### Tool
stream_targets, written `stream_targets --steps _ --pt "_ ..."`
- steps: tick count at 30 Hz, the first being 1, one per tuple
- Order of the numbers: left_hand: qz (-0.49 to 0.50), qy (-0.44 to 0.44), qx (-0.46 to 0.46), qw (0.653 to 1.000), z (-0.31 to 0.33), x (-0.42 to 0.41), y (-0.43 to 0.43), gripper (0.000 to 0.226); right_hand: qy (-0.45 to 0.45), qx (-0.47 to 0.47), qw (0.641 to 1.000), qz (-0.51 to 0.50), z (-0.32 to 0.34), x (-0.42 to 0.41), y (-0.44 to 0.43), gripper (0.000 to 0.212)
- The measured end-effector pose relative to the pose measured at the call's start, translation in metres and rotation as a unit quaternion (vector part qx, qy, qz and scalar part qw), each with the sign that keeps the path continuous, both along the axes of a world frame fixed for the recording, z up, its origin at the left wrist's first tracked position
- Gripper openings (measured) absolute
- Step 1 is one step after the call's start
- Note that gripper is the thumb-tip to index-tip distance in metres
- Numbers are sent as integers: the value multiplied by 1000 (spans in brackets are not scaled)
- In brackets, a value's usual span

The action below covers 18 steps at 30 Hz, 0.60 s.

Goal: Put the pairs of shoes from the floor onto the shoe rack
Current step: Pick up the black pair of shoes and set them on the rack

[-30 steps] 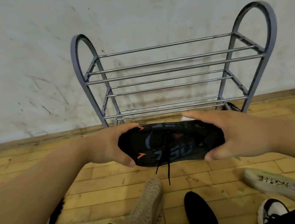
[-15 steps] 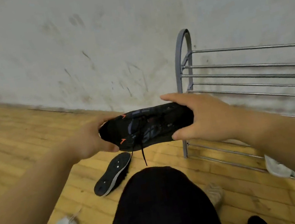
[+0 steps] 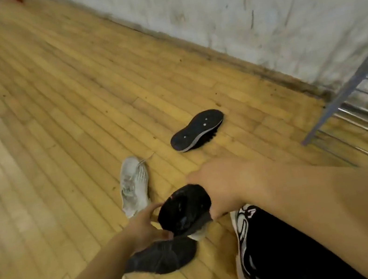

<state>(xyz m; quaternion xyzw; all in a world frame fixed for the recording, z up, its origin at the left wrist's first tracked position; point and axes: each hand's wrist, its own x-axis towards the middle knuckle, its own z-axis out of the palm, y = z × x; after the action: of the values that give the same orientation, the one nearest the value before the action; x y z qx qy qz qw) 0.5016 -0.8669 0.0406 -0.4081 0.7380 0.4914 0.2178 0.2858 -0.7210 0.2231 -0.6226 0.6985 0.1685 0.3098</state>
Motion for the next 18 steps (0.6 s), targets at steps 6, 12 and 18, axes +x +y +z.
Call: stream_targets --steps 6,12,18 --pt "-194 -135 -190 953 -58 56 36 113 16 23 998 51 -29 11 -8 81" --pt "-325 -162 -280 889 -95 77 39 117 22 62 998 -8 -51 8 -15 75" --pt "-353 -95 -289 885 -92 82 17 95 9 101 994 -47 -53 -8 -15 81"
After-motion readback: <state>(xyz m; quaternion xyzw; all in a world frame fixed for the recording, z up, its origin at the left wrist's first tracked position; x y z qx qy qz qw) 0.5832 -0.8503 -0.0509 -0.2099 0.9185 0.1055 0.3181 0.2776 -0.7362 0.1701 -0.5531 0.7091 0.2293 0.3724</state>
